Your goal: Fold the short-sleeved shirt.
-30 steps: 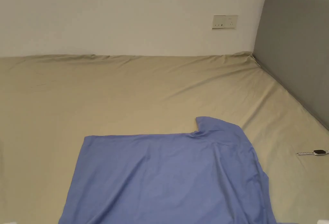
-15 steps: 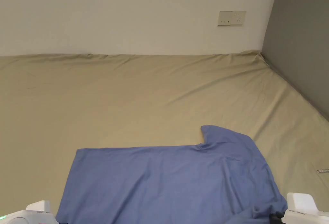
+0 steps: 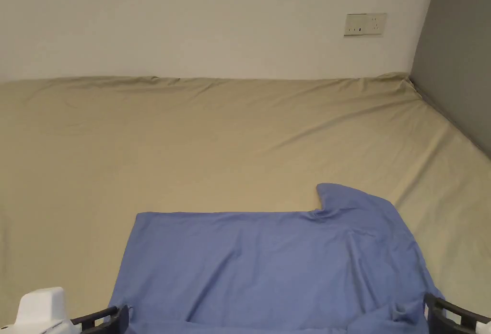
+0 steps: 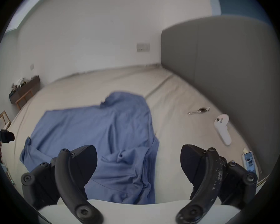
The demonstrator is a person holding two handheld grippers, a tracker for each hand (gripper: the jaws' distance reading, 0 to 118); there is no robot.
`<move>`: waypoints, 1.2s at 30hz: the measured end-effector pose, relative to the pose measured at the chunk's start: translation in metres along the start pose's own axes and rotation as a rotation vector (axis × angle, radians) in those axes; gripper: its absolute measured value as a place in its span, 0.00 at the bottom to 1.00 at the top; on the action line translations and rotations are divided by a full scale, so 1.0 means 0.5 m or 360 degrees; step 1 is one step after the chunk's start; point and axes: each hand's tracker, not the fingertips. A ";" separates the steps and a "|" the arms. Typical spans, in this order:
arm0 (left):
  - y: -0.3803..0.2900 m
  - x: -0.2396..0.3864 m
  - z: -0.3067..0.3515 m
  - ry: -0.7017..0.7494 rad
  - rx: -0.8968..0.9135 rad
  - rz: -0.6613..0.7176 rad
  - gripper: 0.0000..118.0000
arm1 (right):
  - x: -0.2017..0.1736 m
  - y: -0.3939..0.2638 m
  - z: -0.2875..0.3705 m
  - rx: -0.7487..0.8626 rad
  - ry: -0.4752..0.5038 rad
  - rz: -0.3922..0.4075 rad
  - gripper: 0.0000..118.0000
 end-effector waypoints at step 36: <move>-0.087 -0.005 -0.104 0.0032 -0.0484 0.0191 0.05 | -0.003 -0.181 -0.035 -0.0646 0.0057 0.0100 0.99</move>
